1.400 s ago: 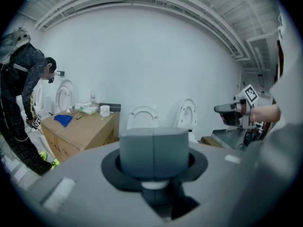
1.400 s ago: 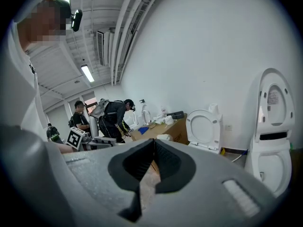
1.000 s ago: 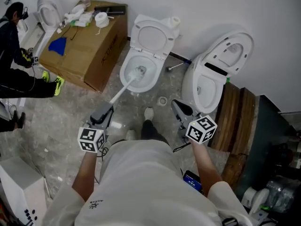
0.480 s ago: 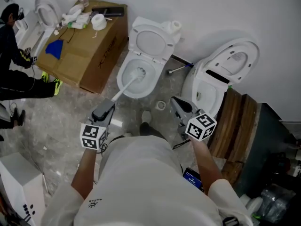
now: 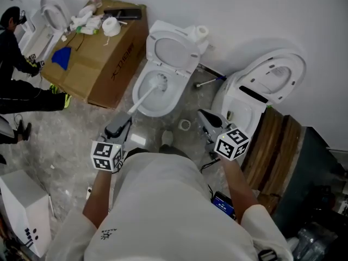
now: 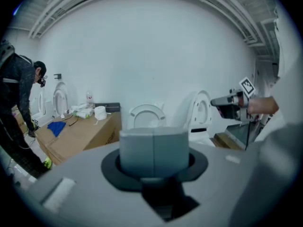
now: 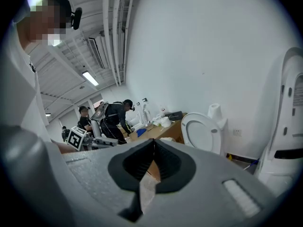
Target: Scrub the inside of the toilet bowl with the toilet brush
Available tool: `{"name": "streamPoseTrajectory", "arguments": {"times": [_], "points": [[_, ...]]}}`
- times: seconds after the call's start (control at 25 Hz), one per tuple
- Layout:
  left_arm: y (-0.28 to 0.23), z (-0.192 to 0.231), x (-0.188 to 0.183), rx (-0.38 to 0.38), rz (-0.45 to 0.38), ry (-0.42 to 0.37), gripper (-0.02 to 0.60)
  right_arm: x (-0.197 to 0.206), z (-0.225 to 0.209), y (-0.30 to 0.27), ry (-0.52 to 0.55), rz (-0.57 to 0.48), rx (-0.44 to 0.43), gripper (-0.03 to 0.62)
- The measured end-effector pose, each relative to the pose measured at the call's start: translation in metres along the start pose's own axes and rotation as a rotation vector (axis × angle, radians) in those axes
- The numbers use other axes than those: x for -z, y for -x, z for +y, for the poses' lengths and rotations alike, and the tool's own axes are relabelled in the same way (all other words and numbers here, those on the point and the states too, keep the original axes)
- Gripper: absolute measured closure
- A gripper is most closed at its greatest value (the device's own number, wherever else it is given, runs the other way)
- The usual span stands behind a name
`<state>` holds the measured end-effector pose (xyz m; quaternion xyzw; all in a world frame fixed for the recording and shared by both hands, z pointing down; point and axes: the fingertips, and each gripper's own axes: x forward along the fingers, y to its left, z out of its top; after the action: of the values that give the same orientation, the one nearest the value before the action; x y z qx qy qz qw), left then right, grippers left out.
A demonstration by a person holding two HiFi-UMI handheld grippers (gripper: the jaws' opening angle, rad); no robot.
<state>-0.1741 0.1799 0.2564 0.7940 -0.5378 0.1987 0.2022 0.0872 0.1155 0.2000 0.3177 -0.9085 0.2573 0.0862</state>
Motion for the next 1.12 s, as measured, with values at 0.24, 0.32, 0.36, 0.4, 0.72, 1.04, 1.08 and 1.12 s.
{"name": "streamPoseTrajectory", "arguments": {"times": [0.24, 0.32, 0.36, 0.4, 0.72, 1.04, 1.08, 1.12], "points": [[-0.023, -0.008, -0.012, -0.010, 0.027, -0.017, 0.433, -0.005, -0.032, 0.004, -0.022, 0.006, -0.007, 0.592], [-0.027, -0.007, -0.015, -0.022, 0.032, -0.017, 0.433, -0.005, -0.040, 0.003, -0.030, 0.007, -0.008, 0.593], [-0.029, -0.005, -0.015, -0.027, 0.035, -0.011, 0.433, -0.004, -0.043, 0.002, -0.034, 0.009, -0.009, 0.592], [-0.032, -0.004, -0.014, -0.031, 0.041, -0.006, 0.433, -0.003, -0.045, 0.001, -0.036, 0.012, -0.010, 0.592], [-0.067, 0.018, 0.002, -0.024, 0.120, 0.006, 0.433, 0.005, -0.064, -0.021, -0.053, 0.074, -0.011, 0.593], [-0.127, 0.049, 0.044, 0.020, 0.217, 0.013, 0.433, 0.025, -0.091, -0.058, -0.070, 0.121, 0.059, 0.592], [-0.137, 0.054, 0.050, 0.025, 0.227, 0.013, 0.433, 0.027, -0.093, -0.063, -0.073, 0.127, 0.064, 0.592], [-0.146, 0.058, 0.056, 0.030, 0.237, 0.012, 0.433, 0.030, -0.094, -0.067, -0.076, 0.133, 0.067, 0.592]]}}
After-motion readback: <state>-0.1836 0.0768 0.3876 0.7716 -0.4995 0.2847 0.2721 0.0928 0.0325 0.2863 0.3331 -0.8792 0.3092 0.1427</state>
